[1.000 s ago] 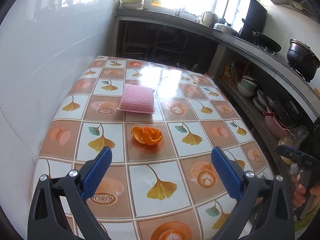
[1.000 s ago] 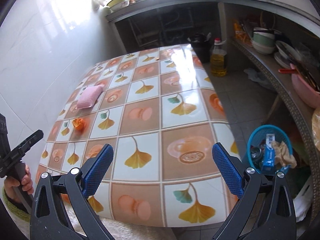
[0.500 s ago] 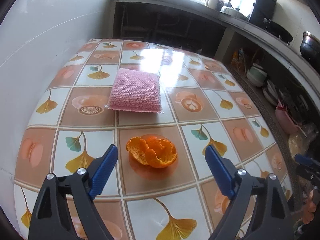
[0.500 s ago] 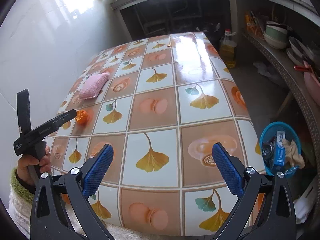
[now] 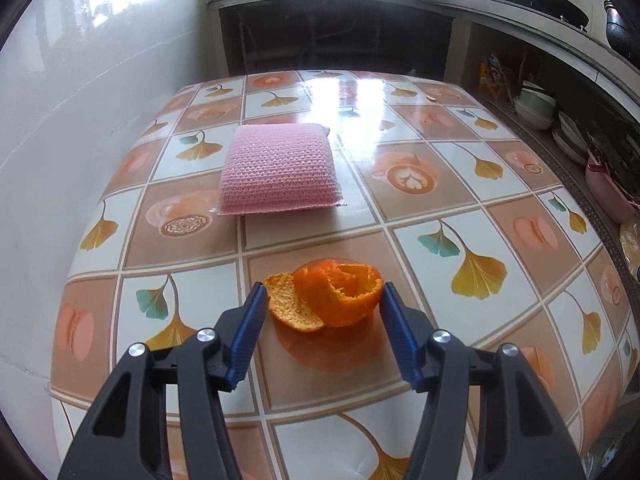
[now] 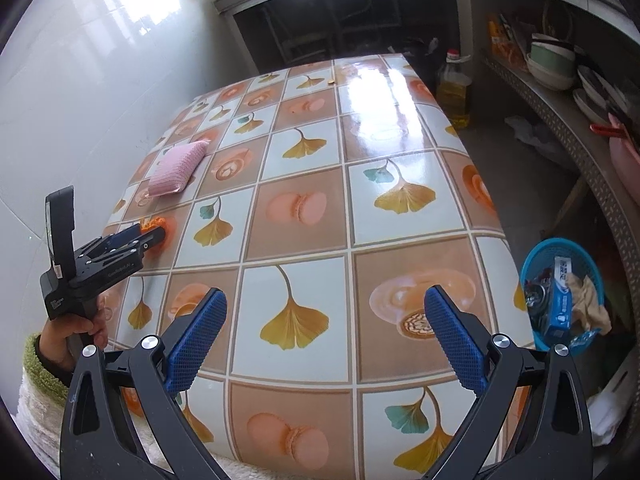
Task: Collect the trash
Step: 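Grasp the orange peel with the left gripper while the right gripper grasps the pink sponge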
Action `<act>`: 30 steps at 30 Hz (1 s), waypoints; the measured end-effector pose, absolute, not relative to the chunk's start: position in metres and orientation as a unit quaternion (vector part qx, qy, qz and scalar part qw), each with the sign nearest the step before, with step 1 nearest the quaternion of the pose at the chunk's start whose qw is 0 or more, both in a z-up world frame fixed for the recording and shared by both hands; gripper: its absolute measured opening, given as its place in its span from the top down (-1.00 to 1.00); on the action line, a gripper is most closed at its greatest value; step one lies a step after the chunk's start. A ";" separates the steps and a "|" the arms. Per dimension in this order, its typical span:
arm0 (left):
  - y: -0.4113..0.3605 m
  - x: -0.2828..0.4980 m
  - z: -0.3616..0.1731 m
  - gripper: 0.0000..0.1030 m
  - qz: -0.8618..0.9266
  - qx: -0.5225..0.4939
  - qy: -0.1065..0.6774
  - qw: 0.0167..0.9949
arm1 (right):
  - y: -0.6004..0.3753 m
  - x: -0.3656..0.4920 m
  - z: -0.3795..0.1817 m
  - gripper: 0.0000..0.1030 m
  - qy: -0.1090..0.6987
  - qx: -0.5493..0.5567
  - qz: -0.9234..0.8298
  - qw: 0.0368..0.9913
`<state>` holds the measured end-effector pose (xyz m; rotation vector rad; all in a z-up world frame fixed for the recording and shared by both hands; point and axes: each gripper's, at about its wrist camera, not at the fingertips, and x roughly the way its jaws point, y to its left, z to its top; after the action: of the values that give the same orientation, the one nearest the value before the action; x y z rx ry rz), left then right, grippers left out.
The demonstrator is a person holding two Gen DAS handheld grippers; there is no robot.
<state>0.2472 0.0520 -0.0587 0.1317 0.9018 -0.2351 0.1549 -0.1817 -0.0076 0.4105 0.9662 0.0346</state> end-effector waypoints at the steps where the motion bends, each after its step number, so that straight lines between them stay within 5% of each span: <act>1: 0.053 0.248 -0.058 -0.10 -0.112 0.059 0.437 0.891 | -0.182 0.155 -0.007 -0.84 0.461 0.196 0.018 0.865; 7: 0.054 0.248 -0.060 -0.35 -0.098 0.058 0.444 0.889 | -0.184 0.152 -0.007 -0.84 0.458 0.199 0.015 0.866; 15: 0.055 0.254 -0.066 -0.36 -0.094 0.054 0.450 0.886 | -0.186 0.151 -0.008 -0.84 0.457 0.201 0.013 0.866; 30: 0.049 0.250 -0.057 0.41 -0.113 0.067 0.427 0.895 | -0.185 0.150 -0.006 -0.84 0.459 0.195 0.008 0.867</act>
<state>0.2499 0.0487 -0.0567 0.1386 0.8851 -0.2336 0.1504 -0.1852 -0.0056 0.4088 0.9603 0.0159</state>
